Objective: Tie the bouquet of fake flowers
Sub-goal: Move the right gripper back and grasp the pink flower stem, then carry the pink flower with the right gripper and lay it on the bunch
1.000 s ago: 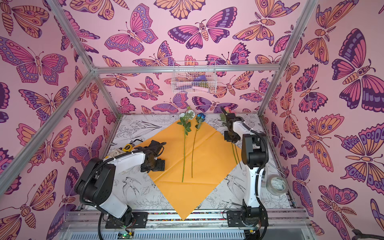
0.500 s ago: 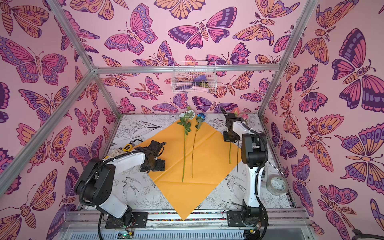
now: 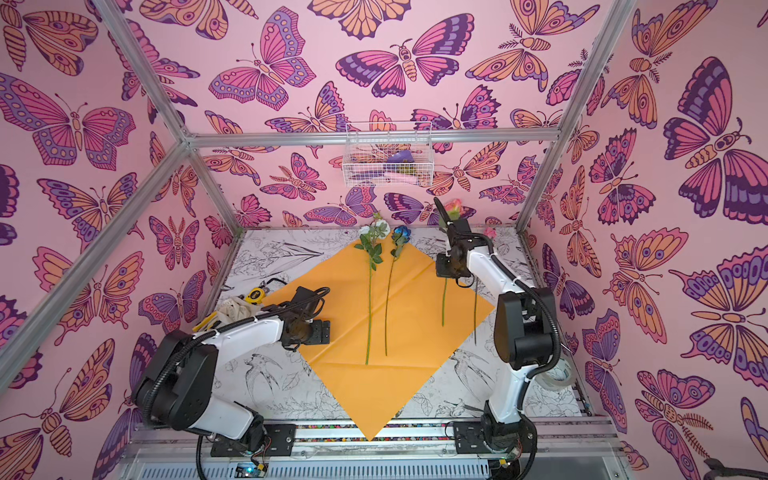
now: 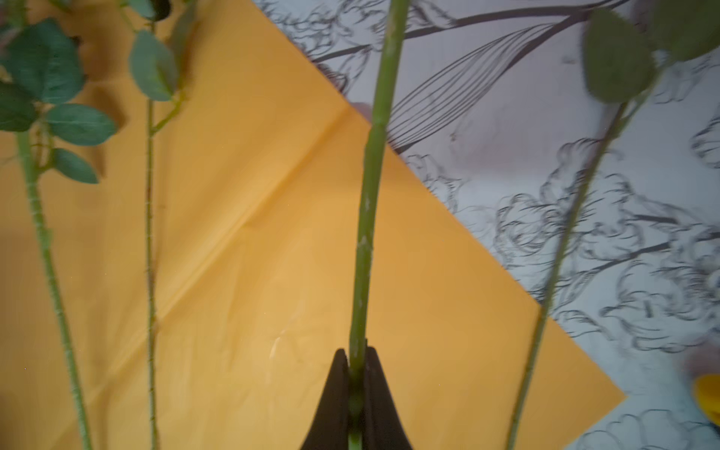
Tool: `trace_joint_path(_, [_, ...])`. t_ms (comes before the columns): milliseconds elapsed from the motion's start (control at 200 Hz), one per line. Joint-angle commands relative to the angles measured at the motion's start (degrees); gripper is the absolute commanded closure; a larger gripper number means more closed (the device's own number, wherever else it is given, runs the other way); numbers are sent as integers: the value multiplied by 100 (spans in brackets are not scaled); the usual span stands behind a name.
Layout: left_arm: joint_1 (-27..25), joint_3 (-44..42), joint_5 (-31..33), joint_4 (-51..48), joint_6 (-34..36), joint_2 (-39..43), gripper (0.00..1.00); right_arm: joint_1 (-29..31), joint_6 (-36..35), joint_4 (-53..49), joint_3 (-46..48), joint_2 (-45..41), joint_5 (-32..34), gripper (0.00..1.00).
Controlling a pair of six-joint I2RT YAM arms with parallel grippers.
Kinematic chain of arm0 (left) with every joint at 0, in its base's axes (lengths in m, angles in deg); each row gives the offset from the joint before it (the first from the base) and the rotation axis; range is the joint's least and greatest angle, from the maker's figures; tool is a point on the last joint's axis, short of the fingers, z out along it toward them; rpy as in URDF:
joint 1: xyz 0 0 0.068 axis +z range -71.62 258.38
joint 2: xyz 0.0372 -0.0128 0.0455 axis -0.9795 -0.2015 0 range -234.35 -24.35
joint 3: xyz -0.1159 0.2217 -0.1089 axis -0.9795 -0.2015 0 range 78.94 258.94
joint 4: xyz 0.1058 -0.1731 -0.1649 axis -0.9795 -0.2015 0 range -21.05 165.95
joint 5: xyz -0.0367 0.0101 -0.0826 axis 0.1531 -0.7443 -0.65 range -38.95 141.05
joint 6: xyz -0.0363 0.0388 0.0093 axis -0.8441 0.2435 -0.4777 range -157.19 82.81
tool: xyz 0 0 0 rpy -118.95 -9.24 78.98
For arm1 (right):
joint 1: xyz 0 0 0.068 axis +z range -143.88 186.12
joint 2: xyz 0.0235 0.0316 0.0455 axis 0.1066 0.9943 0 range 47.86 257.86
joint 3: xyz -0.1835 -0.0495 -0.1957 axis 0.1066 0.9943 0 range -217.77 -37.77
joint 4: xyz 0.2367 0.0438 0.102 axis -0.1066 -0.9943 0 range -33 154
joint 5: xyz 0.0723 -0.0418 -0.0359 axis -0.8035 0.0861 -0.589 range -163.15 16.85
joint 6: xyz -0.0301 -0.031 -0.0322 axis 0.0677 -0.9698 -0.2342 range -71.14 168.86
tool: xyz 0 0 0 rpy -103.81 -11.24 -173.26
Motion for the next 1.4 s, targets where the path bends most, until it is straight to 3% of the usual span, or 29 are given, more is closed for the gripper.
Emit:
trace_joint_path(0, [-51,-262,39,510,70,359,4,407,493,328,325,-190,-397,100])
trace_joint_path(245, [-133,-1147,-243,2379,595,594,7,1276,1048,787,344,-65,-567,100])
trace_joint_path(340, [-282,-1340,-107,2854,779,443,1,1508,1135,799,128,157,-552,100])
trace_joint_path(591, [-661,-1381,250,2862,862,213,1,1850,1299,703,-360,604,-453,100])
trace_joint_path(1056, [-729,-1492,197,2658,658,366,1,2151,1555,701,-946,1561,-655,100])
trace_joint_path(1392, [-740,-1450,145,2575,611,307,1,2150,1598,518,-953,1591,-597,73])
